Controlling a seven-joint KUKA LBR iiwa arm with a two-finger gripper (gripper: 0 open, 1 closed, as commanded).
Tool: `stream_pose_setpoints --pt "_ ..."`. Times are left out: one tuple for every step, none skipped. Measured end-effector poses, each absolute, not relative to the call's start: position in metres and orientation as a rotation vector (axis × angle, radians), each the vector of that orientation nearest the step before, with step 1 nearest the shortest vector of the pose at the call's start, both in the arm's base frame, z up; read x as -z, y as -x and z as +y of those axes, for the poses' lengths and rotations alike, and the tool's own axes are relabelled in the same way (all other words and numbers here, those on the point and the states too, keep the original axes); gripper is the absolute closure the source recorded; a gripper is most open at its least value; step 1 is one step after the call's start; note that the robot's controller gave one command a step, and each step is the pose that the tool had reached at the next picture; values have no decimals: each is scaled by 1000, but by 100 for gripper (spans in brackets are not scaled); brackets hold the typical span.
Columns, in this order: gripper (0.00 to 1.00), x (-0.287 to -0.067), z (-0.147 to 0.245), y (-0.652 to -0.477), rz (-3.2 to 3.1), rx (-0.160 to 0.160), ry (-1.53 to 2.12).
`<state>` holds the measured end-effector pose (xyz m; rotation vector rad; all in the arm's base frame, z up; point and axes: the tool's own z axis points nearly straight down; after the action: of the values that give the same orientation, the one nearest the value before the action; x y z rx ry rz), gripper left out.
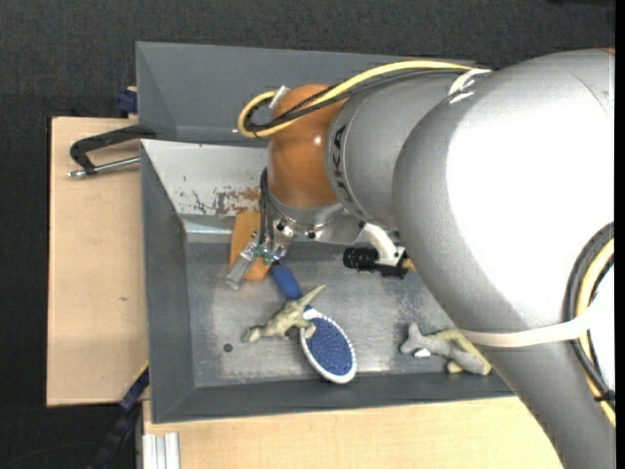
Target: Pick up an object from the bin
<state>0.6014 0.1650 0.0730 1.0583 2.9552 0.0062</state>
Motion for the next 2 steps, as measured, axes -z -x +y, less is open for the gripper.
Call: stream_pose_setpoints --pt "100 -73 165 -601 2956 -6 -1059" --pt "100 -173 167 -604 2949 -13 -1051"
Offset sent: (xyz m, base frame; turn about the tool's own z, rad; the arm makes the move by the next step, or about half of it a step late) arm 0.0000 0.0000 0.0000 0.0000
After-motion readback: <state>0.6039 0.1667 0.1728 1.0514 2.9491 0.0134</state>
